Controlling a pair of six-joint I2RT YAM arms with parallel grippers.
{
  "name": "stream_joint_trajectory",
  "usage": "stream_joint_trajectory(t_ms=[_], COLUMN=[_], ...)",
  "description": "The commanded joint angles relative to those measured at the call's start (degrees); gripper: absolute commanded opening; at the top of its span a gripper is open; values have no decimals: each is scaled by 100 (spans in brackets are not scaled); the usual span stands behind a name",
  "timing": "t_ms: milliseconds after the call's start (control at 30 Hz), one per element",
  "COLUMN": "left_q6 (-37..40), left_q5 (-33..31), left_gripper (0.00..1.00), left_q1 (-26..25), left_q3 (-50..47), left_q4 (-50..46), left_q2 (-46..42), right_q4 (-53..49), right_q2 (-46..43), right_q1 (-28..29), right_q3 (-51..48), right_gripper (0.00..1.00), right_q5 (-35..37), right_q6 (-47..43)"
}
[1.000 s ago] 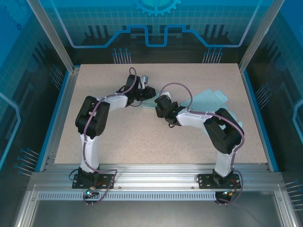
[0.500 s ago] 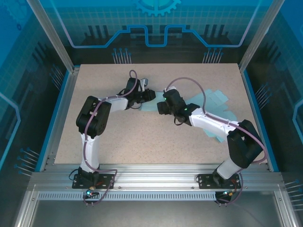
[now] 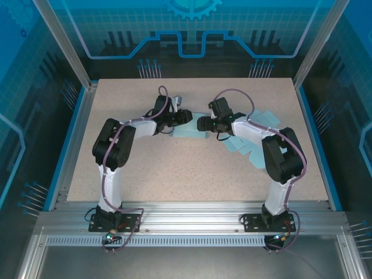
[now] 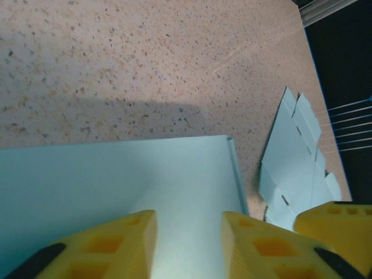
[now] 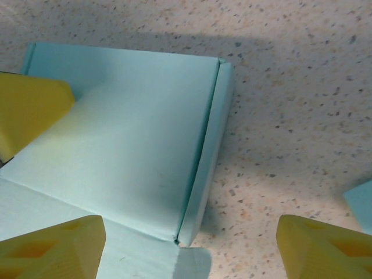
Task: Fold the paper box
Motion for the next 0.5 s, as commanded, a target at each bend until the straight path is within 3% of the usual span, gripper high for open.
stream_joint_trajectory(t_ms=[0, 267, 367, 467], left_q6=[48, 454, 514, 471], left_q5=[200, -351, -547, -496], left_gripper=[42, 47, 47, 47], left_q1=[-3, 142, 269, 455], left_q3=[176, 63, -150, -233], left_q4=[-484, -1509, -1675, -1777], left_q2=[-616, -1278, -1381, -1330], right_q4=[-40, -153, -24, -145], right_q2=[-9, -192, -487, -674], right_q1=[-103, -103, 138, 557], right_q3=[181, -33, -311, -387], right_gripper=[79, 77, 77, 77], right_q5=[-508, -381, 155, 1154], right_q6=[151, -340, -1051, -1855])
